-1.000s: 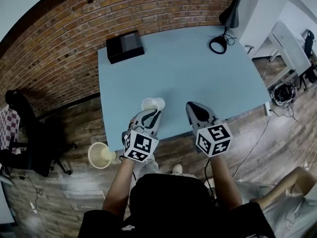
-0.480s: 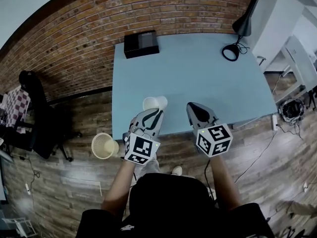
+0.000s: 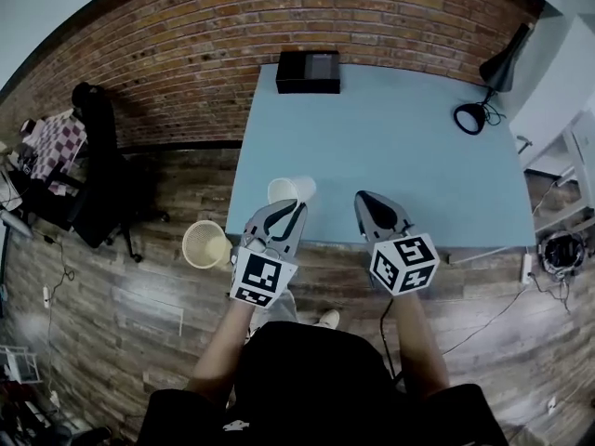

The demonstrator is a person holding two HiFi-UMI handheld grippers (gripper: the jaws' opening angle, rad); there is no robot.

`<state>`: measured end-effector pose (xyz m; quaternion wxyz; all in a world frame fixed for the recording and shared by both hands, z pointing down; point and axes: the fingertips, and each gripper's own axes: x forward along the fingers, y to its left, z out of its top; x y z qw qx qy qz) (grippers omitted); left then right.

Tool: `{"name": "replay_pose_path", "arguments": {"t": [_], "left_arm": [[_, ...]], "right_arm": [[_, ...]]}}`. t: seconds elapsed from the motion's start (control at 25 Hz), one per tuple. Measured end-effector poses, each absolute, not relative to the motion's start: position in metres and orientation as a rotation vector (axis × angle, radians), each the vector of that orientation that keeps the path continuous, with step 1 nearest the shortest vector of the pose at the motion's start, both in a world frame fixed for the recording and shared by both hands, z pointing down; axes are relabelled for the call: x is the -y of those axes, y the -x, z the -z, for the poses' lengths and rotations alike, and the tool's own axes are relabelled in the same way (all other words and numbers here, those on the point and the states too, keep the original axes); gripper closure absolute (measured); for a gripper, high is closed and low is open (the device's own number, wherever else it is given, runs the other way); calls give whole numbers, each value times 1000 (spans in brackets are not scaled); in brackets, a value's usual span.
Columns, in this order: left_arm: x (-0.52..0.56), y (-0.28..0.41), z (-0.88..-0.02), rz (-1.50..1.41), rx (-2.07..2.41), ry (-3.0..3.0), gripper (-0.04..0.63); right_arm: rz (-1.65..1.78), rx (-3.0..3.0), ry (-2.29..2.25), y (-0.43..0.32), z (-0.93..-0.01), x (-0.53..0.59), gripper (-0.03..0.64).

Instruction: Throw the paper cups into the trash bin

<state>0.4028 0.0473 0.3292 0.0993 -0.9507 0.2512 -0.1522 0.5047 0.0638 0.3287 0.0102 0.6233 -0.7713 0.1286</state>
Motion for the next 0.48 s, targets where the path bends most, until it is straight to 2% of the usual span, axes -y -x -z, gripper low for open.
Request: {"name": "replay_pose_path", "arguments": {"t": [0.48], "left_arm": [[-24,-288,-320,409,-1179,2766,566]], "right_arm": [[-388,2589,-1646,-411,-329,-25,612]]}}
